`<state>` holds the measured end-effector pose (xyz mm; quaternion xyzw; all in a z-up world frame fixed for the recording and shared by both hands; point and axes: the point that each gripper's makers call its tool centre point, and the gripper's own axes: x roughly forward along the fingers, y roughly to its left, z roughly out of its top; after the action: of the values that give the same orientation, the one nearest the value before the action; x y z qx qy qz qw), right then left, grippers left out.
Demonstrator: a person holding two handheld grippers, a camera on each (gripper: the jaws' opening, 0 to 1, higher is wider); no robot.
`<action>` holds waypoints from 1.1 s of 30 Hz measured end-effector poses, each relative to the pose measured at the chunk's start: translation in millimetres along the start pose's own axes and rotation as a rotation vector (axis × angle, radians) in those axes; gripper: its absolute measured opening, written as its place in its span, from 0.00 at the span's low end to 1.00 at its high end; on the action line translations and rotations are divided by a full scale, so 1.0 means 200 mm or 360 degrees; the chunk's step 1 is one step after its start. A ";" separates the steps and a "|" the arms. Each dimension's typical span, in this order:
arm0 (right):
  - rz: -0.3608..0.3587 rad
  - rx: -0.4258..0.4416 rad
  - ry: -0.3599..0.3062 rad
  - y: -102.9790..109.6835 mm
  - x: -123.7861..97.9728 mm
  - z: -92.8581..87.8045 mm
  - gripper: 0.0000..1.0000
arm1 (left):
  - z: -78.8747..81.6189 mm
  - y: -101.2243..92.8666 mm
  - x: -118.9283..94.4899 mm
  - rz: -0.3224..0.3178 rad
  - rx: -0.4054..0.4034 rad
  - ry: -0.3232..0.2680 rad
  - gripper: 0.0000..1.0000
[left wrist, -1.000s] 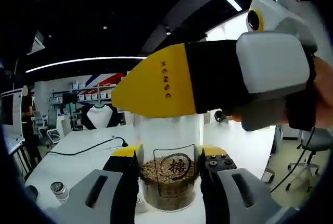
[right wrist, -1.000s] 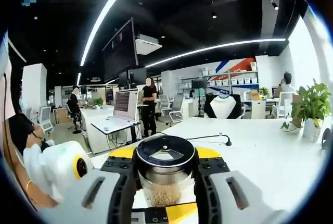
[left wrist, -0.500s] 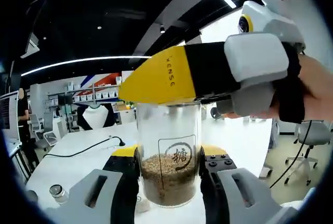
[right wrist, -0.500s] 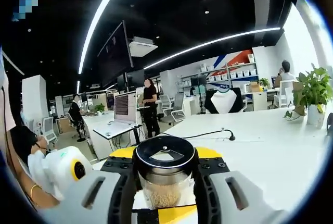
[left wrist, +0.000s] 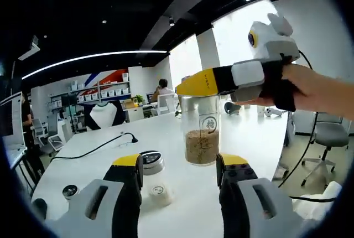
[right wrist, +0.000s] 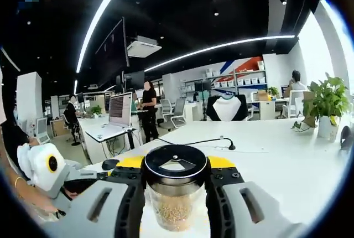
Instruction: Rotate the seasoning bottle until the label or dispensing opening points toward the visible target arrow and the bottle remains upright within the marked orientation range
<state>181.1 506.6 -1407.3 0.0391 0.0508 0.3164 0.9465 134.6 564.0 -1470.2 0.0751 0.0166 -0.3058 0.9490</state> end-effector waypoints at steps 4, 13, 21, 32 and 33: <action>-0.0036 -0.0069 0.0014 -0.06 0.01 -0.04 0.38 | -0.02 0.03 -0.08 0.0007 0.0025 0.0024 0.61; 0.0004 -0.0146 0.0060 -0.11 0.05 -0.16 0.38 | 0.01 0.17 -0.20 0.0163 -0.0039 0.0021 0.63; 0.0005 -0.0162 0.0131 -0.16 0.09 -0.30 0.38 | 0.03 0.30 -0.30 0.0275 -0.0042 0.0023 0.64; 0.0018 -0.0131 0.0173 -0.22 0.15 -0.42 0.38 | -0.01 0.42 -0.36 0.0392 -0.0025 0.0069 0.64; 0.0018 -0.0129 0.0175 -0.22 0.15 -0.43 0.38 | -0.02 0.42 -0.36 0.0396 -0.0023 0.0078 0.64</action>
<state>221.4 492.4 -1498.7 -0.0165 0.0895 0.3252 0.9413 125.2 673.7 -1457.3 0.0773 0.0326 -0.1837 0.9794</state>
